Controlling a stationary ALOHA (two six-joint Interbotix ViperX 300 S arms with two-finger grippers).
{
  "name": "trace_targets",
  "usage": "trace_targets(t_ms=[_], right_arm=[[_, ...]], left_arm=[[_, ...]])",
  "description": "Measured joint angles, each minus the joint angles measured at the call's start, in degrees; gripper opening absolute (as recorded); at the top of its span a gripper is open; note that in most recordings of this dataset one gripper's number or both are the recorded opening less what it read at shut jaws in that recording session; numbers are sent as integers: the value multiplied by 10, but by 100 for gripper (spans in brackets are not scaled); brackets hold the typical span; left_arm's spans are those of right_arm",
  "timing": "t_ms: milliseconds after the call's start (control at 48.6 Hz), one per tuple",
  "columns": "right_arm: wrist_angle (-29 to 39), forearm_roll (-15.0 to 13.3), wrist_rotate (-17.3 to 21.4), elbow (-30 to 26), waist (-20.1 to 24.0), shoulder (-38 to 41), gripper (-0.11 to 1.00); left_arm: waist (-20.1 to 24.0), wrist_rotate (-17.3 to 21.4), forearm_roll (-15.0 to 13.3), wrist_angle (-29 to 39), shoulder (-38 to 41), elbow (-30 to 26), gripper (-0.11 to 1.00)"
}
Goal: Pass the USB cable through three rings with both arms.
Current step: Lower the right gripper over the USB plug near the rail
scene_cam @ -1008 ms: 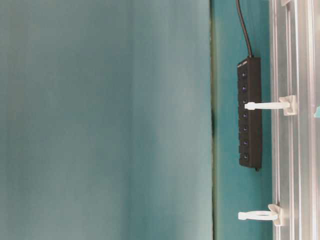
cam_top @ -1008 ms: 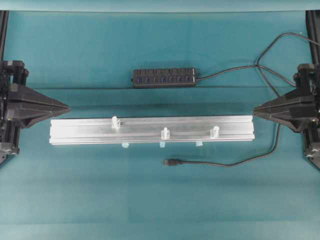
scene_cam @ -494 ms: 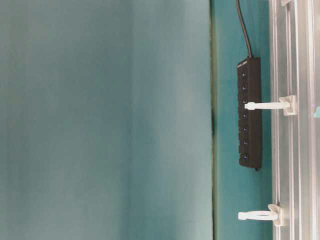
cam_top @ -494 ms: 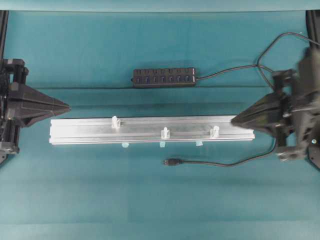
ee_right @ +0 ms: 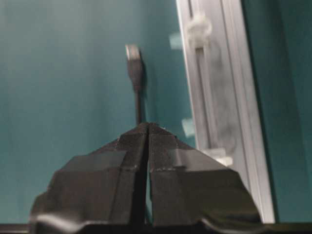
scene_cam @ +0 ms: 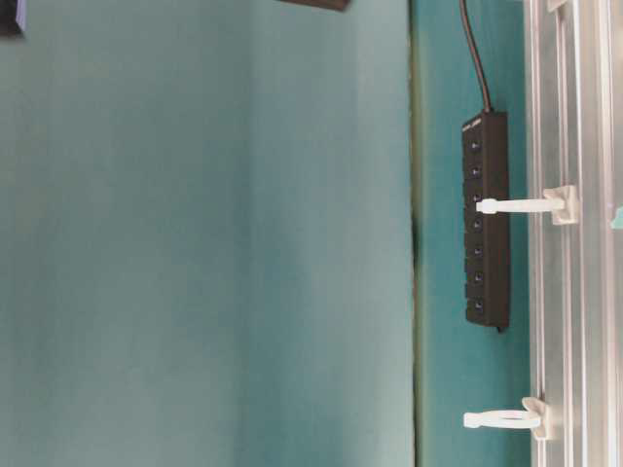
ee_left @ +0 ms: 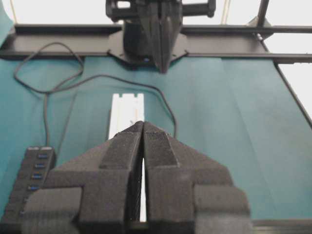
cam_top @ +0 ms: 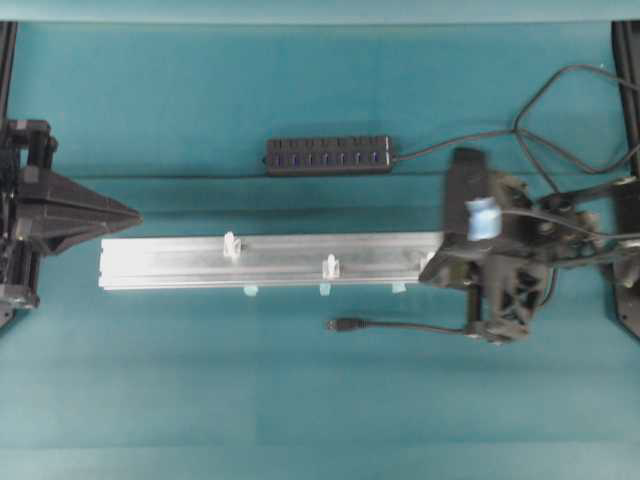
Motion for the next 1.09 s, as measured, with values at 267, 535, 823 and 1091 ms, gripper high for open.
trace_targets(t_ms=[267, 535, 823, 1091], right_arm=[[69, -4, 0, -57, 4, 77, -9], [95, -9, 0, -85, 6, 120, -8], [124, -9, 0, -108, 9, 142, 27], [122, -9, 0, -112, 11, 156, 87]], left_arm=[[2, 0, 1, 1, -2, 0, 2], [2, 2, 0, 1, -3, 0, 2], [3, 4, 0, 1, -3, -1, 2], [4, 3, 1, 1, -3, -1, 2]])
